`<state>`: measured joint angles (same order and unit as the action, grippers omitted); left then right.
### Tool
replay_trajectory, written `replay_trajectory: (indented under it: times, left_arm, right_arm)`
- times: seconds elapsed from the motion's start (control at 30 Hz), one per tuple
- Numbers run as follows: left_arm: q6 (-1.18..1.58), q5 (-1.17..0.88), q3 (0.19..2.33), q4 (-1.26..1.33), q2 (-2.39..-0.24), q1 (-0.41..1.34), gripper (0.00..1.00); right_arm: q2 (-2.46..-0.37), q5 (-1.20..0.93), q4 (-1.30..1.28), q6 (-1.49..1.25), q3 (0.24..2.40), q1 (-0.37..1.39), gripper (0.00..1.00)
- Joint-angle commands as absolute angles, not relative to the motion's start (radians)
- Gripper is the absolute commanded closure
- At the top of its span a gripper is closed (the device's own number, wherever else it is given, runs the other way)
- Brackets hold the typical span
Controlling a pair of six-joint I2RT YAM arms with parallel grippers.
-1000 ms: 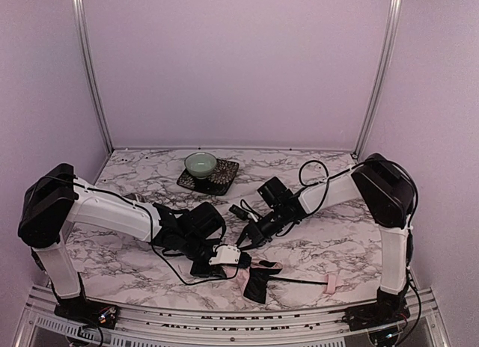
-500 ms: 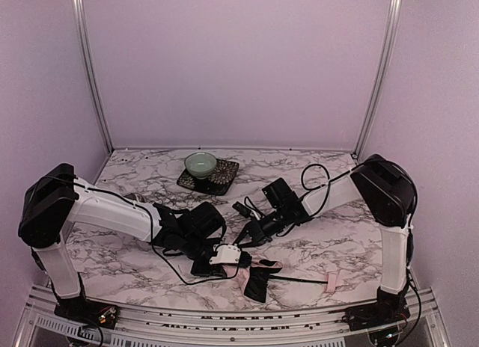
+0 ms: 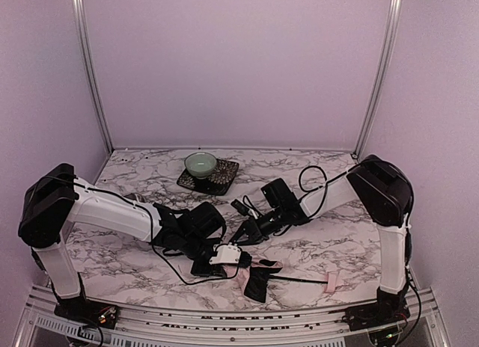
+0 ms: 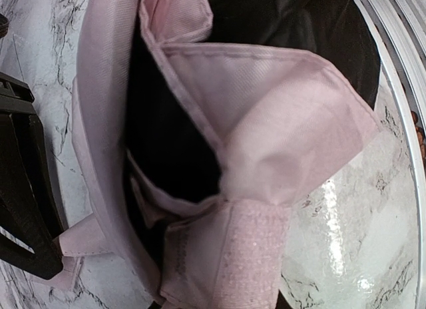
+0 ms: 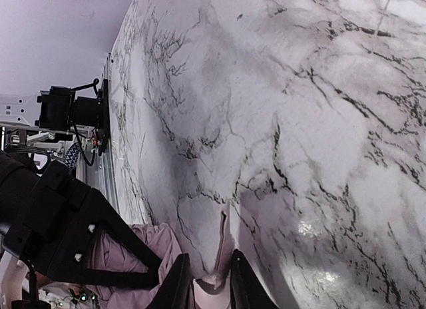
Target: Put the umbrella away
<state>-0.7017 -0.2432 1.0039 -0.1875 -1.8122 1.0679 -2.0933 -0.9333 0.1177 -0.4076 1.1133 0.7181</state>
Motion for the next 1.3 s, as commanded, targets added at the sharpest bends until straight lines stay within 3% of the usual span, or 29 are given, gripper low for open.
replay_trajectory:
  times: [0.0, 0.17, 0.3, 0.47, 0.93, 1.27]
  left_arm:
    - [-0.707, -0.177, 0.957, -0.338, -1.879, 1.070, 1.00]
    - [-0.708, -0.180, 0.956, -0.339, -1.879, 1.069, 1.00]
    - [-0.707, -0.183, 0.956, -0.338, -1.879, 1.069, 1.00]
    - [-0.710, -0.195, 0.954, -0.344, -1.875, 1.069, 1.00]
    - [-0.699, -0.290, 0.964, -0.350, -1.836, 1.061, 1.00]
    - [-0.657, -0.338, 0.953, -0.290, -1.737, 0.985, 1.00]
  right_arm:
    - [-2.131, -0.925, 0.141, -0.407, 1.154, 0.737, 0.77]
    - [-2.140, -0.932, 0.156, -0.412, 1.166, 0.744, 0.86]
    - [-2.116, -0.951, 0.250, -0.456, 1.145, 0.741, 1.00]
    - [-2.044, -0.900, 0.338, -0.495, 1.107, 0.687, 1.00]
    - [-1.893, -0.750, 0.265, -0.446, 1.006, 0.523, 1.00]
    - [-1.887, -0.679, 0.013, -0.293, 1.042, 0.504, 1.00]
